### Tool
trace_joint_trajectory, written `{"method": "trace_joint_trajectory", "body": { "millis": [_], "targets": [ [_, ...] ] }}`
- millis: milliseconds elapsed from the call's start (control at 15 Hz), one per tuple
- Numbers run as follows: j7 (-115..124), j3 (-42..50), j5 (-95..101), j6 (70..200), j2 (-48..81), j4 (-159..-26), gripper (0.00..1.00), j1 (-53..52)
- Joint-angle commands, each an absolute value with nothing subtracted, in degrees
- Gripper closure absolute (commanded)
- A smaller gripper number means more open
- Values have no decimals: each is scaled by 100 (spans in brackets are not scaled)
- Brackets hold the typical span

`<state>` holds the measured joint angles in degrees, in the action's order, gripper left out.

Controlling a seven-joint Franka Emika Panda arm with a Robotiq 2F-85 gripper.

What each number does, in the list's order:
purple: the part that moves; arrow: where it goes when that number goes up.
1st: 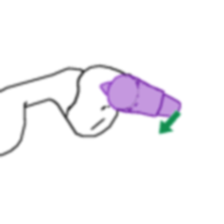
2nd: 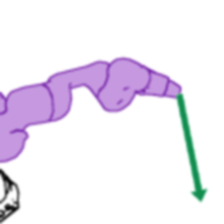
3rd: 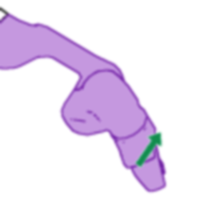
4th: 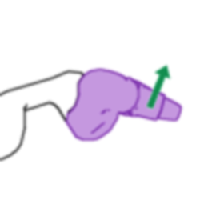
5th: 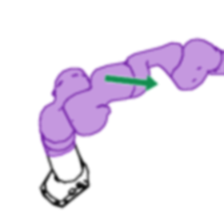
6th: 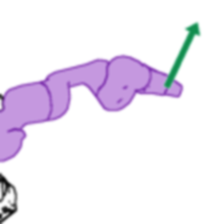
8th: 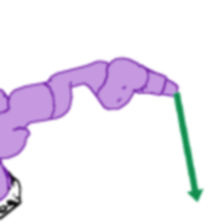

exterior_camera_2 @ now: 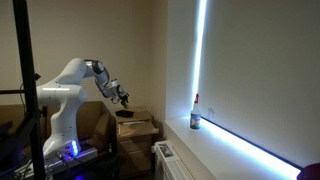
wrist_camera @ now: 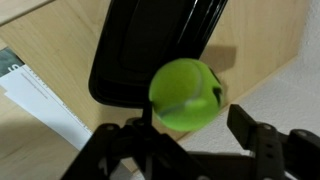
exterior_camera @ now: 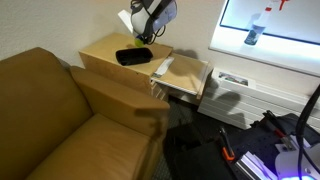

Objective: Put the green ball on the black dish and then close the sliding drawer

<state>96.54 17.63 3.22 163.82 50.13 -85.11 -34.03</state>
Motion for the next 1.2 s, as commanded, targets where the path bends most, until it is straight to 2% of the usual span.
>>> {"method": "trace_joint_trajectory", "body": {
  "millis": [0,200,333,533,733,1133],
  "targets": [
    [9861,1756,286,16683,4873,-8723,0,-3301],
    [9869,1637,194,16483,4858,-8646,0,-3116],
    [9456,1018,-6,15674,5067,-8148,0,-2536],
    [9294,576,-174,14369,5701,-7268,0,-1985],
    [9841,753,-162,13151,6195,-6507,0,-1764],
    [10357,464,-496,11128,7108,-5029,0,-1023]
  ]
}}
